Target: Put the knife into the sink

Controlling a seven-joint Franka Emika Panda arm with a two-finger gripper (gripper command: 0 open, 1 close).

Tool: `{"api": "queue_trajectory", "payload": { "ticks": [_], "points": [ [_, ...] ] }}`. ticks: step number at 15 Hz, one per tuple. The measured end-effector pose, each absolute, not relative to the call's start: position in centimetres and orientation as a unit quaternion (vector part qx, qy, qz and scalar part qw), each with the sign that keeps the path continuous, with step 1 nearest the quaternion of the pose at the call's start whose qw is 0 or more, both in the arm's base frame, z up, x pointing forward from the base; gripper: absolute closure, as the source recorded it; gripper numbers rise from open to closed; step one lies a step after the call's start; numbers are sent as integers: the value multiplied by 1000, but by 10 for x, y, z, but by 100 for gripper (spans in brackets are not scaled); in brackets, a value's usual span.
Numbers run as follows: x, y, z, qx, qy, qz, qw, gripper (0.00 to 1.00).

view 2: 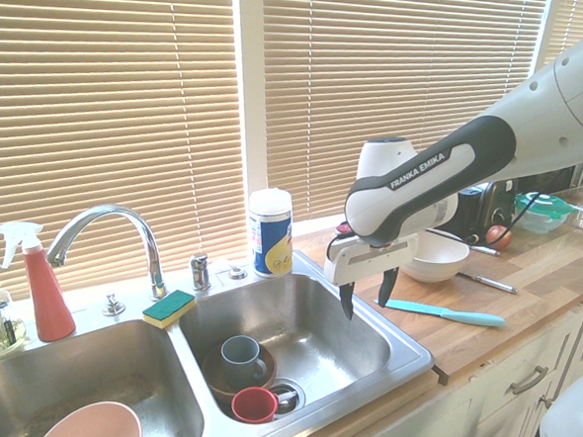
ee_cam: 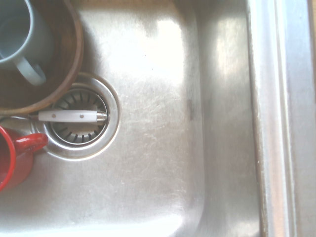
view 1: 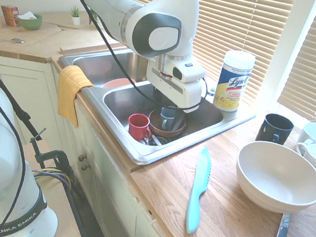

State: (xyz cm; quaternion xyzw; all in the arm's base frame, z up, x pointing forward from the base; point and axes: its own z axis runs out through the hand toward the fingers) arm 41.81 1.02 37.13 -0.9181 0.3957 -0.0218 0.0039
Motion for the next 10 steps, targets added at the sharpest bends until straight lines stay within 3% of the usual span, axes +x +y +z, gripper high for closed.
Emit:
{"api": "queue_trajectory", "payload": {
  "ticks": [4, 10],
  "points": [
    [418, 10, 373, -926, 377, -21, 3, 0],
    [370, -53, 417, -979, 201, 23, 0, 0]
  ]
}}
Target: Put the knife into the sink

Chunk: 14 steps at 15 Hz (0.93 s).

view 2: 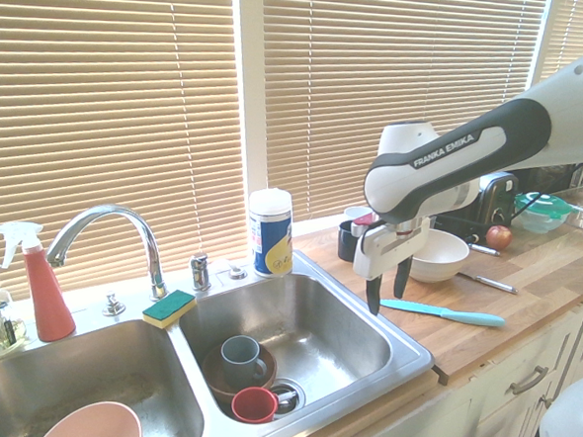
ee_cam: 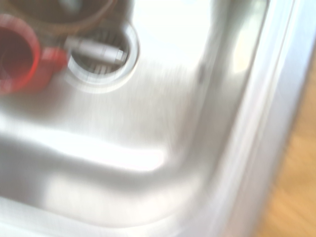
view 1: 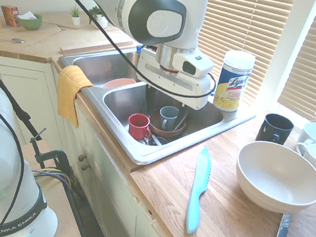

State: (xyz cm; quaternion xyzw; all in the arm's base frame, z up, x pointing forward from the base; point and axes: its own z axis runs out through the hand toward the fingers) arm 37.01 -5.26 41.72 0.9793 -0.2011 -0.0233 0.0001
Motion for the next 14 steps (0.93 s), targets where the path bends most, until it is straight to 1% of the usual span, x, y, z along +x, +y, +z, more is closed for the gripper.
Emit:
{"api": "queue_trajectory", "payload": {
  "ticks": [3, 8, 10, 14],
  "points": [
    [348, -108, 410, 992, -120, -20, 22, 0],
    [329, -174, 365, 996, -84, -6, 33, 0],
    [329, -188, 351, 996, -87, -6, 34, 0],
    [332, -189, 333, 996, -87, 2, 35, 0]
  ]
}}
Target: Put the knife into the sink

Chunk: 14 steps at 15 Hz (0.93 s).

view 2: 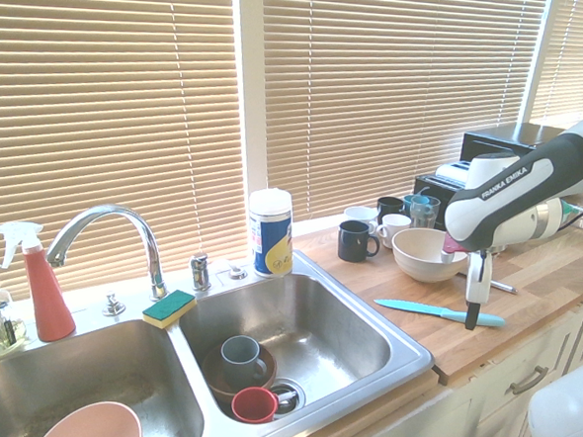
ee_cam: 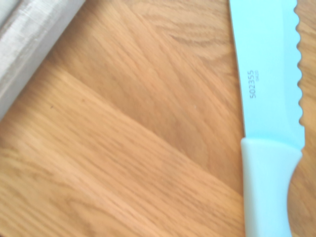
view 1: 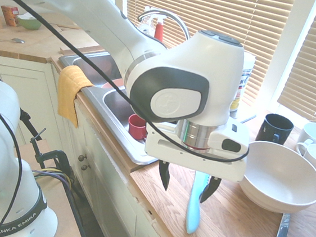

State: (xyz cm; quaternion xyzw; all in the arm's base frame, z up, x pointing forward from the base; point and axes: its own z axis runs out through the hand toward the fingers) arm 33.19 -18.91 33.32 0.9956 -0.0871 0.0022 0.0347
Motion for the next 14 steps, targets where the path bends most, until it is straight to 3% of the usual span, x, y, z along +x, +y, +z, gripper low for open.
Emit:
{"api": "queue_trajectory", "payload": {
  "ticks": [11, 12, 14],
  "points": [
    [341, -186, 311, 994, -103, 10, 23, 0],
    [342, -185, 311, 994, -102, 9, 24, 100],
    [342, -185, 311, 994, -107, 9, 24, 100]
  ]
}}
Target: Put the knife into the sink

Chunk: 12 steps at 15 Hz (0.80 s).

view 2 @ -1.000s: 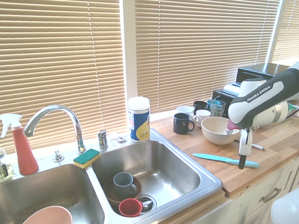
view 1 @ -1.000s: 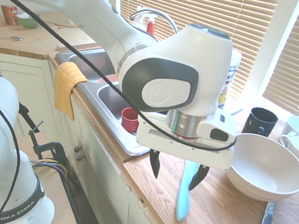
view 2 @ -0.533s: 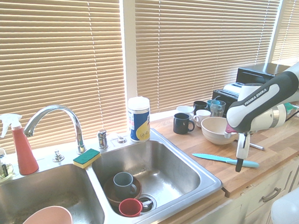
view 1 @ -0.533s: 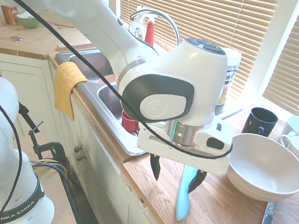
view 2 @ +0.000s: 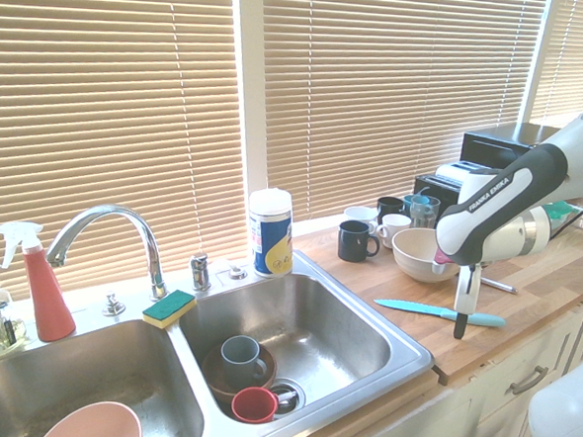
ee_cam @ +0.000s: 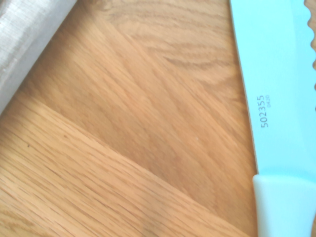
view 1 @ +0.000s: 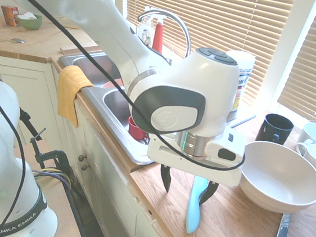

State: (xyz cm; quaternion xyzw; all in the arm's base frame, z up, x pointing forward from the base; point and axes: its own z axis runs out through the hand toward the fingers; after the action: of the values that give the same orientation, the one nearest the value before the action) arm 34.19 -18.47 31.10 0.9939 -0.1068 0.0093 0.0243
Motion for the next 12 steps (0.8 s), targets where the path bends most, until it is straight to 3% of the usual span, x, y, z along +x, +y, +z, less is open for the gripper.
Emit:
{"api": "queue_trajectory", "payload": {
  "ticks": [12],
  "points": [
    [346, -187, 311, 988, -153, 28, 5, 100]
  ]
}}
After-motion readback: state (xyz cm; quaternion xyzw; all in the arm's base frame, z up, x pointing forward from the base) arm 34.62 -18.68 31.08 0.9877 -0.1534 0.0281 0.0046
